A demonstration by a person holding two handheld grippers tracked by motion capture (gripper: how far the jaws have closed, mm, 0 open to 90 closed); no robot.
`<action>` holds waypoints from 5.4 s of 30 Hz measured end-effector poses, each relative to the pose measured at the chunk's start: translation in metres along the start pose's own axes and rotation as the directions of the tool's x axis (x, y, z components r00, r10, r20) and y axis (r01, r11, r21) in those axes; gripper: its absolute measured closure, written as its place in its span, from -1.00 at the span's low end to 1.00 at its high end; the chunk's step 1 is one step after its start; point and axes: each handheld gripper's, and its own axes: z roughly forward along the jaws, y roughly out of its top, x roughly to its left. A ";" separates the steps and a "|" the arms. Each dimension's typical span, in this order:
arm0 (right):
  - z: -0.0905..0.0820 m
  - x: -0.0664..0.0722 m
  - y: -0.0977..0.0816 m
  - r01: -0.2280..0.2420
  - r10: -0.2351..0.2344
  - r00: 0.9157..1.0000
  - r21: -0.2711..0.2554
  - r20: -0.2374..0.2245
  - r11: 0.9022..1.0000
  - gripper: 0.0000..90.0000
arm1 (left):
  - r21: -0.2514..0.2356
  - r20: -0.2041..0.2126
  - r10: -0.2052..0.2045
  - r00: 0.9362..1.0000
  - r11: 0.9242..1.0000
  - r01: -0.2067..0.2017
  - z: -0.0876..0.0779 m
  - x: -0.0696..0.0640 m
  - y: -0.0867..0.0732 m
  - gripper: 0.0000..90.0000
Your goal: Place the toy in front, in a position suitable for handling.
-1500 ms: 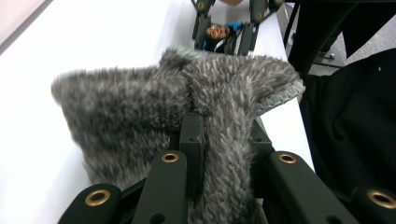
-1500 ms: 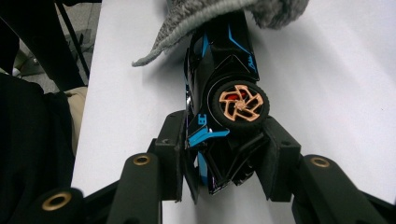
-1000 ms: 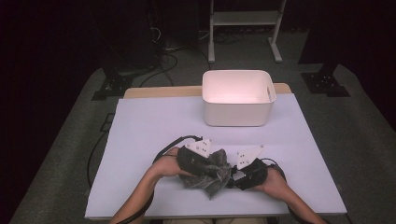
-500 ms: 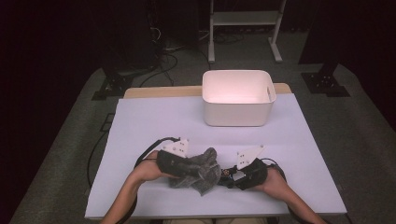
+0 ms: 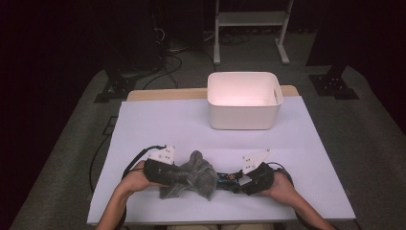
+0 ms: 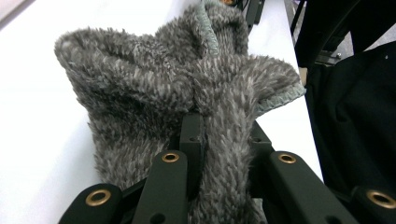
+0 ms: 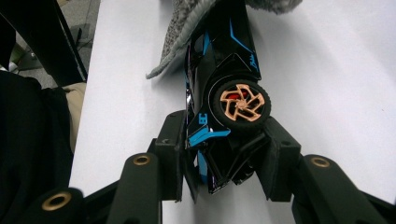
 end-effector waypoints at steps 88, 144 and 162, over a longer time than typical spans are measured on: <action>-0.011 -0.001 0.002 -0.022 0.018 1.000 -0.174 -0.026 0.984 0.23 | -0.049 0.019 0.014 1.000 0.999 -0.013 0.026 0.014 0.027 0.73; 0.002 0.006 0.035 0.061 -0.060 0.998 -0.139 0.006 0.988 0.24 | -0.067 0.036 0.199 0.979 0.978 -0.197 -0.009 -0.011 0.097 0.73; 0.000 0.004 0.030 0.043 -0.043 0.999 -0.158 0.005 0.986 0.24 | -0.046 0.039 0.209 0.977 0.977 -0.207 -0.004 -0.007 0.114 0.72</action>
